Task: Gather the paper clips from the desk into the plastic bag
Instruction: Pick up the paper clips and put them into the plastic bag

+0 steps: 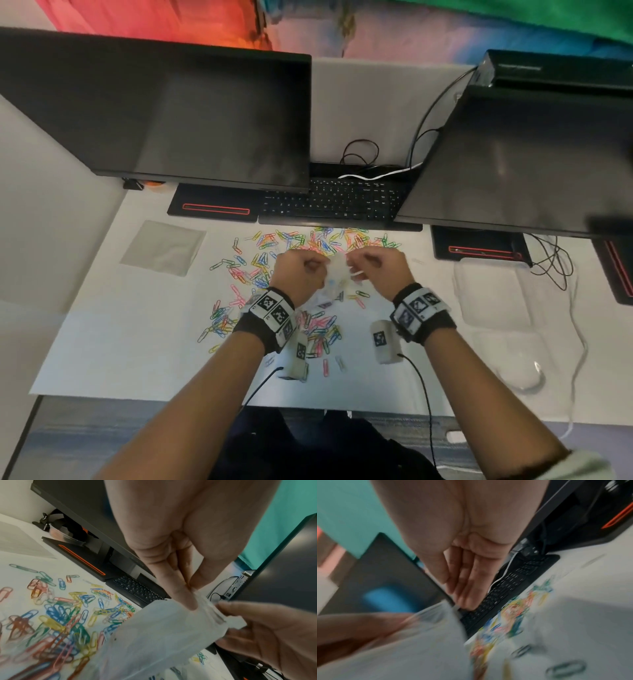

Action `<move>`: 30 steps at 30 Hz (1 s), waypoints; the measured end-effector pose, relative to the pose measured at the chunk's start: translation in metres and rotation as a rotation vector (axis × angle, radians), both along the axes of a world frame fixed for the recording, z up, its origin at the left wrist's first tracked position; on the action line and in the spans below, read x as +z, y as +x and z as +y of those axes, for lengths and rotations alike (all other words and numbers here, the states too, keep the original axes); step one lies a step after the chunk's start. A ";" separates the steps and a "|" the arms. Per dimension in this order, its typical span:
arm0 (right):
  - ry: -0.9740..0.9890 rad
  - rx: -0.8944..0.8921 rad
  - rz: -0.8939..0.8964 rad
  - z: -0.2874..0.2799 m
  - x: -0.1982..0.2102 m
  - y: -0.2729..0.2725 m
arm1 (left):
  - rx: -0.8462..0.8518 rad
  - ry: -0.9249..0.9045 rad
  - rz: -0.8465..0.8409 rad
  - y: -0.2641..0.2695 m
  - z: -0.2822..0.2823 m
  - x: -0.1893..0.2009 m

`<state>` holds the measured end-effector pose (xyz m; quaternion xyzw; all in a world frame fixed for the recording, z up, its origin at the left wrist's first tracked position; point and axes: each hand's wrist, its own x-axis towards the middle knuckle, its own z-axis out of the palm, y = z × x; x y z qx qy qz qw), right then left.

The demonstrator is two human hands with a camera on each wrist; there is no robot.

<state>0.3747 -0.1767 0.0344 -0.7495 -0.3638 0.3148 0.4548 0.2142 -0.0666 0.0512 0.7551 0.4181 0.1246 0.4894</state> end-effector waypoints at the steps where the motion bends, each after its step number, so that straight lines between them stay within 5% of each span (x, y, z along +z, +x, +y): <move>1: -0.037 -0.073 -0.096 0.000 -0.009 0.015 | 0.007 -0.001 0.005 -0.001 0.005 0.002; 4: -0.376 -0.210 -0.387 -0.003 -0.048 0.064 | 0.020 -0.015 0.005 -0.005 0.023 0.008; 8: -0.683 -0.245 -0.331 0.001 -0.085 0.089 | 0.014 -0.056 0.008 -0.013 0.042 0.012; 14: -0.580 -0.048 -0.419 0.043 -0.085 0.057 | -0.011 -0.059 0.024 -0.016 0.060 0.018; 23: -0.542 0.217 -0.826 0.057 -0.092 0.027 | -0.131 -0.016 0.071 -0.009 0.071 0.014; 27: -0.518 0.084 -0.636 0.049 -0.081 0.042 | -0.157 -0.002 0.063 -0.005 0.069 0.016; 30: -0.418 -0.225 -0.012 0.037 -0.059 0.053 | -0.163 0.002 0.061 -0.001 0.067 0.014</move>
